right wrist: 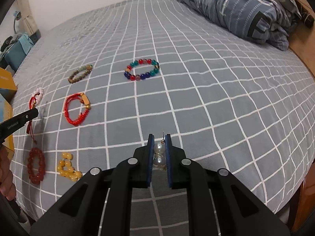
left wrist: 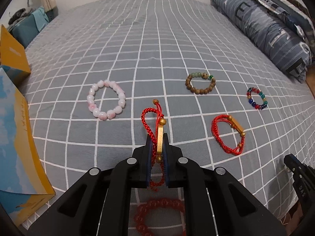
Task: Organize jewelry
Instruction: 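Carry the red string bracelet and pearl earrings with both tools into the white box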
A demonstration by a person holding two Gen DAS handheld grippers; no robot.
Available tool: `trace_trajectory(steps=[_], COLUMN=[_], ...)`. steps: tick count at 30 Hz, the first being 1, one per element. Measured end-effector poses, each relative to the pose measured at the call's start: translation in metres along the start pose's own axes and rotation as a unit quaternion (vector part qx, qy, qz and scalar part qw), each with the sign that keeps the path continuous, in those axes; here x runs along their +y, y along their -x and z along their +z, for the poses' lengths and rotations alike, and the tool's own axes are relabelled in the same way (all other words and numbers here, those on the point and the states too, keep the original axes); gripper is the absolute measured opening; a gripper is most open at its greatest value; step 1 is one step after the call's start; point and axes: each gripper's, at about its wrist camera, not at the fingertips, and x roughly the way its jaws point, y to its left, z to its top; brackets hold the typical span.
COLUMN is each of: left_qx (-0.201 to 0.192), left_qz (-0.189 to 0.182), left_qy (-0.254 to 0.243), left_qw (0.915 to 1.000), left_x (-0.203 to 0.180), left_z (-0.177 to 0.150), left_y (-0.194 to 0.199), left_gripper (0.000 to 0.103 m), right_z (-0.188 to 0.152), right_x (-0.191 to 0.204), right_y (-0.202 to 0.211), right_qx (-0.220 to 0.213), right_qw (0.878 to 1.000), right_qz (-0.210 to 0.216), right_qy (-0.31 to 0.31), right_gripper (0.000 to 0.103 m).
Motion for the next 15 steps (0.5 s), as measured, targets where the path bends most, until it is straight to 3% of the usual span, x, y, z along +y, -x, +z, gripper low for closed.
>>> trace_trajectory(steps=[15], left_qx=[-0.062], left_qz=[0.003], left_qy=[0.008], left_qw=[0.9981], left_x=[0.006], left_z=[-0.015], left_y=[0.034], left_gripper=[0.009], right_z=[0.006], right_x=[0.014], right_y=[0.021], right_qx=[-0.058], right_qw=[0.998], right_qz=[0.017], right_qy=[0.025], right_gripper=[0.010])
